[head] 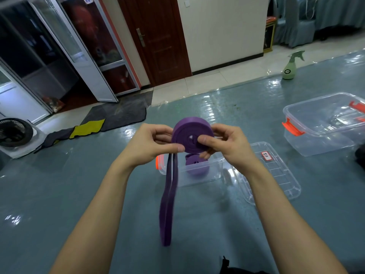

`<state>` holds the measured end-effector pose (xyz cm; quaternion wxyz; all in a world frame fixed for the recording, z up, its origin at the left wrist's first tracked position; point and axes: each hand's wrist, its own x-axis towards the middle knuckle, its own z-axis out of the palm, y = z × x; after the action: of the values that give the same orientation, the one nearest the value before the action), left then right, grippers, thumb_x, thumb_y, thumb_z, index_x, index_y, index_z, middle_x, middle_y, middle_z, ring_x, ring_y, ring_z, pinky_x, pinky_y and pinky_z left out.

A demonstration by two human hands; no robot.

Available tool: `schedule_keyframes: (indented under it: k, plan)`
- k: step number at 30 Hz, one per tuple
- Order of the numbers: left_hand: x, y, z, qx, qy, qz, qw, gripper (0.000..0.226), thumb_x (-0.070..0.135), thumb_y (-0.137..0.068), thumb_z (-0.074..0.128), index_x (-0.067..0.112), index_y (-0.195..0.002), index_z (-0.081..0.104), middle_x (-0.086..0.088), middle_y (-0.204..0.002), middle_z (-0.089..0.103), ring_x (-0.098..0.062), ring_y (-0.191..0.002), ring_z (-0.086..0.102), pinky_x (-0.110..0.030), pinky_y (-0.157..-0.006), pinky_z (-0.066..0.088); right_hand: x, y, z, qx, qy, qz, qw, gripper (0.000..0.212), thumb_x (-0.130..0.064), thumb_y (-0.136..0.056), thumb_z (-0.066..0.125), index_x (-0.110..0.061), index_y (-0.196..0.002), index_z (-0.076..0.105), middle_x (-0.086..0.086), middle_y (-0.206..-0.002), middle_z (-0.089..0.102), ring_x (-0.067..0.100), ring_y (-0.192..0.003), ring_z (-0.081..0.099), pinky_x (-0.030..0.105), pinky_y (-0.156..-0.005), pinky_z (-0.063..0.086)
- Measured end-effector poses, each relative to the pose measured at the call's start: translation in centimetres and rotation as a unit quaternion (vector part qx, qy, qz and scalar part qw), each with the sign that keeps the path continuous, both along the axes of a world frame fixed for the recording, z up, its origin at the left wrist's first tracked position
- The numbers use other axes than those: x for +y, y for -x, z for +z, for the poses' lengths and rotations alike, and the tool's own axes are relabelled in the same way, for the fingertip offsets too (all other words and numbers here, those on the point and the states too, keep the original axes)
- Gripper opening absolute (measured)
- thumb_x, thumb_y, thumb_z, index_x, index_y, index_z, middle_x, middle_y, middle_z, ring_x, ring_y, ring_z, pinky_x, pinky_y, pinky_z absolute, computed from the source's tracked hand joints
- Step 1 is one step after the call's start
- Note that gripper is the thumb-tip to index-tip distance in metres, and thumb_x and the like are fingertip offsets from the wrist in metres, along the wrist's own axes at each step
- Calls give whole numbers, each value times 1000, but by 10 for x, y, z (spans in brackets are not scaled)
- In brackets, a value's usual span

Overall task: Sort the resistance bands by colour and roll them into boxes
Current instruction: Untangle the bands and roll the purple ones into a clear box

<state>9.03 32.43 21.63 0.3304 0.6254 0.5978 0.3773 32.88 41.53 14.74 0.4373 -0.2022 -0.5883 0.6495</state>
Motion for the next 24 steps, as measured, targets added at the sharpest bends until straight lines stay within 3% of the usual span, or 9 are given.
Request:
schedule_keyframes:
  k: [4, 8, 10, 12, 15, 18, 20, 22, 24]
  plan:
    - [-5, -11, 2, -45, -67, 36, 996, 38, 38, -69, 101, 26, -102, 87, -7, -99, 86, -26, -92, 84, -27, -82, 65, -4, 4, -4, 54, 42, 27, 997, 37, -25, -85, 84, -5, -115, 75, 20, -105, 80, 35, -67, 78, 35, -67, 66]
    - [-9, -10, 10, 9, -84, 61, 995, 36, 32, -67, 101, 19, -98, 86, -4, -94, 86, -24, -87, 84, -29, -79, 67, -10, 11, -12, 42, 53, 70, 995, 37, -19, -91, 82, -7, -124, 71, 18, -115, 79, 43, -83, 81, 40, -78, 68]
    - [-12, -7, 14, 61, -67, 63, 994, 37, 29, -66, 101, 15, -97, 86, -2, -88, 85, -22, -81, 84, -33, -79, 69, -12, 8, -12, -31, 8, 82, 996, 41, -23, -92, 87, -17, -129, 71, 9, -118, 80, 43, -85, 81, 43, -77, 67]
    - [-14, -6, 21, 161, -47, 50, 985, 34, 28, -69, 103, 16, -95, 87, 1, -82, 84, -17, -76, 82, -35, -79, 69, -15, 4, -8, -159, -79, 33, 984, 56, -47, -79, 94, -36, -129, 71, -5, -119, 78, 31, -73, 82, 35, -64, 63]
    - [-13, -14, 31, 390, -41, 18, 920, 27, 39, -71, 100, 27, -92, 87, 10, -77, 81, -7, -73, 77, -36, -76, 66, -21, 4, 0, -265, -177, -37, 947, 70, -69, -66, 92, -50, -128, 68, -24, -117, 74, 15, -60, 77, 21, -58, 56]
    - [-12, -31, 40, 540, -26, -13, 841, 27, 52, -70, 90, 34, -90, 84, 14, -76, 79, -13, -76, 72, -38, -74, 61, -29, 14, 7, -310, -243, -35, 919, 38, -57, -79, 89, -38, -110, 78, -24, -93, 77, 7, -55, 73, 21, -60, 55]
    - [-11, -37, 45, 582, -12, -24, 813, 29, 55, -71, 87, 36, -92, 83, 14, -77, 78, -15, -79, 70, -37, -74, 60, -35, 20, 9, -363, -304, -58, 879, 29, -55, -89, 82, -31, -104, 77, -16, -82, 76, 7, -66, 73, 32, -77, 56]
    - [-11, -37, 52, 590, 2, -32, 807, 29, 55, -70, 87, 35, -90, 83, 14, -76, 78, -15, -78, 70, -38, -74, 61, -39, 23, 8, -390, -352, -84, 847, 31, -60, -94, 73, -31, -104, 71, -12, -85, 75, 11, -80, 72, 42, -91, 47]
    - [-12, -37, 57, 594, 8, -43, 803, 29, 55, -69, 89, 34, -88, 84, 14, -74, 78, -14, -75, 71, -37, -73, 61, -40, 25, 10, -396, -370, -85, 836, 38, -67, -89, 73, -33, -105, 69, -12, -92, 76, 13, -84, 70, 45, -87, 44]
